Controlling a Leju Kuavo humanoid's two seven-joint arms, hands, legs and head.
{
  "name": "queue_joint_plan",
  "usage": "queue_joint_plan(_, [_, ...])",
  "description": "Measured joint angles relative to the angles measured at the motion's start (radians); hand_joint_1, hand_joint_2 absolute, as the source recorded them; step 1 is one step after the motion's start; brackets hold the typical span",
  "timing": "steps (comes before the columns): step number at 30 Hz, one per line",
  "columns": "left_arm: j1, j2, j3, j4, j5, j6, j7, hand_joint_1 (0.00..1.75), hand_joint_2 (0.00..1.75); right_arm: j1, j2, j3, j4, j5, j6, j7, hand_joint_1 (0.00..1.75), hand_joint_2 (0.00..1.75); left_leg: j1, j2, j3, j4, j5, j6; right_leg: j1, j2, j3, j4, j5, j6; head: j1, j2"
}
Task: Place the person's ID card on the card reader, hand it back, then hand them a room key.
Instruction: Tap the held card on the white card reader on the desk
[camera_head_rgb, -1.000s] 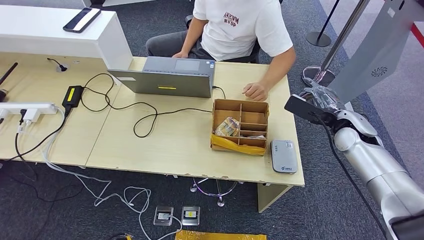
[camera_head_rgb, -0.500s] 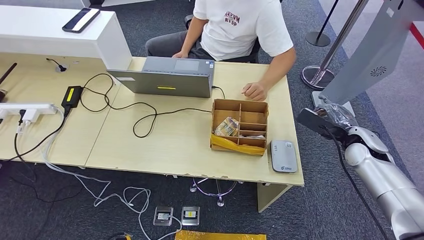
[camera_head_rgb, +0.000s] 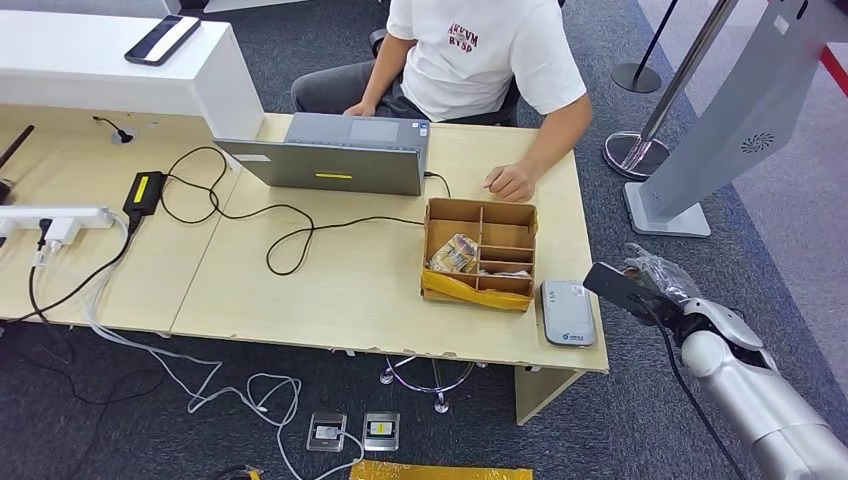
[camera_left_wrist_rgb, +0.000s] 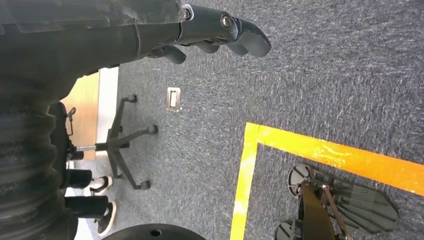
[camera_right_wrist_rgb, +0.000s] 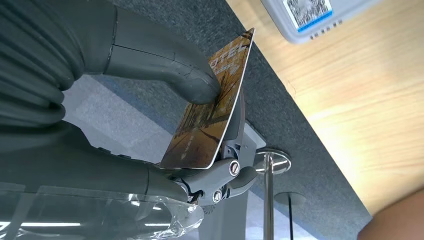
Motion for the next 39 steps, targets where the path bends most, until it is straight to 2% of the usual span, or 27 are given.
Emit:
queue_joint_plan(18, [0.000, 0.000, 0.000, 0.000, 0.009, -0.014, 0.010, 0.00, 1.75, 0.249, -0.047, -0.096, -0.251, 0.021, 0.072, 0.117, 1.75, 1.75, 0.000, 0.001, 0.000, 0.000, 0.000, 0.000, 0.000, 0.000, 0.000, 0.000, 0.000, 0.000, 0.000, 0.000])
queue_joint_plan(26, [0.000, -0.004, 0.000, 0.000, 0.020, 0.006, 0.013, 0.00, 1.75, 0.273, -0.047, -0.127, -0.344, 0.045, 0.079, 0.124, 1.75, 1.75, 0.000, 0.001, 0.000, 0.000, 0.000, 0.000, 0.000, 0.000, 0.000, 0.000, 0.000, 0.000, 0.000, 0.000])
queue_joint_plan(39, [0.000, -0.006, 0.000, 0.000, 0.021, 0.008, 0.013, 0.00, 1.75, 0.275, -0.046, -0.156, -0.387, 0.050, 0.077, 0.122, 1.75, 1.75, 0.000, 0.001, 0.000, 0.000, 0.000, 0.000, 0.000, 0.000, 0.000, 0.000, 0.000, 0.000, 0.000, 0.000])
